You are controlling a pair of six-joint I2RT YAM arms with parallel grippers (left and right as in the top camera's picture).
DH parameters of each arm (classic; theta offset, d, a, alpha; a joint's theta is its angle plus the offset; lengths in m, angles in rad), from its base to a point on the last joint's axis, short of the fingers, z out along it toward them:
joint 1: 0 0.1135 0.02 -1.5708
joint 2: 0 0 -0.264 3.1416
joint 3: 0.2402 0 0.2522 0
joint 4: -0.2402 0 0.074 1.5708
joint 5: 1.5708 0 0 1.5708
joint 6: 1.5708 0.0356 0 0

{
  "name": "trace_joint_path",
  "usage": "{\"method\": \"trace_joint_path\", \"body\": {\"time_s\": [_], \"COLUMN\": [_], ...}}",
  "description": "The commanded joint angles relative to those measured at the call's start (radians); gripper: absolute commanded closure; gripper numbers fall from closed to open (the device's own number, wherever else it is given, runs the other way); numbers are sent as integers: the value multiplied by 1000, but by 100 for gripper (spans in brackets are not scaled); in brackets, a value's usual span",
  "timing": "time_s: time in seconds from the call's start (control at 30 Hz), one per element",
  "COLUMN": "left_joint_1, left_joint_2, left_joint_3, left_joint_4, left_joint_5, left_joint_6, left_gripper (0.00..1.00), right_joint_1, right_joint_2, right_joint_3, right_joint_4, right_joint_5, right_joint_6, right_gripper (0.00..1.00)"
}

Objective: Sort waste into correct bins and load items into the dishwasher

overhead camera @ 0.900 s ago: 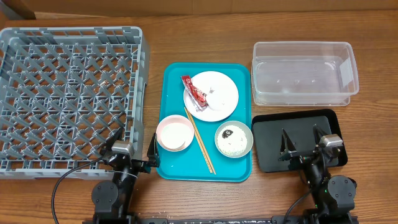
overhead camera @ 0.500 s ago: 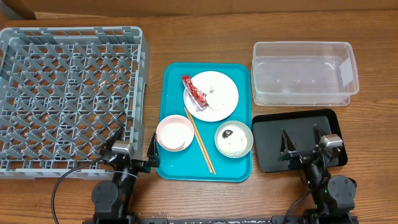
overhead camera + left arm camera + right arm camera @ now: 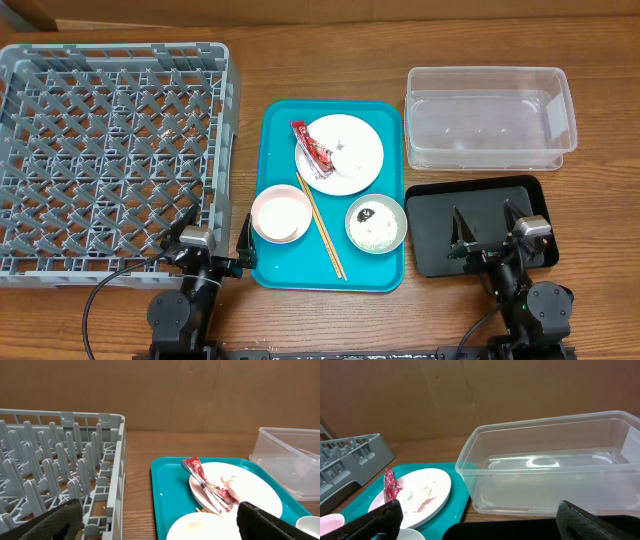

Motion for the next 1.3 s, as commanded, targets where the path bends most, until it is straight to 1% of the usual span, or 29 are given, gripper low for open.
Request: {"method": "trace_joint_path", "body": {"time_s": [0.0,1.27], "left_joint_1": [-6,-6], "left_joint_2": [-9,-9], "left_joint_3": [-4,-4], "left_joint_4": [-2,-3], "left_joint_5": [-10,-12], "left_joint_6": [-6,-7], "left_gripper": [0,0], "right_joint_1": [6,6], "right_joint_2": [-11,-11], "right_joint_3": [-4,-4], "right_joint_4": [5,16], "right_joint_5": [9,-8], "right_joint_6": [-1,0], "right_gripper": [0,0]}}
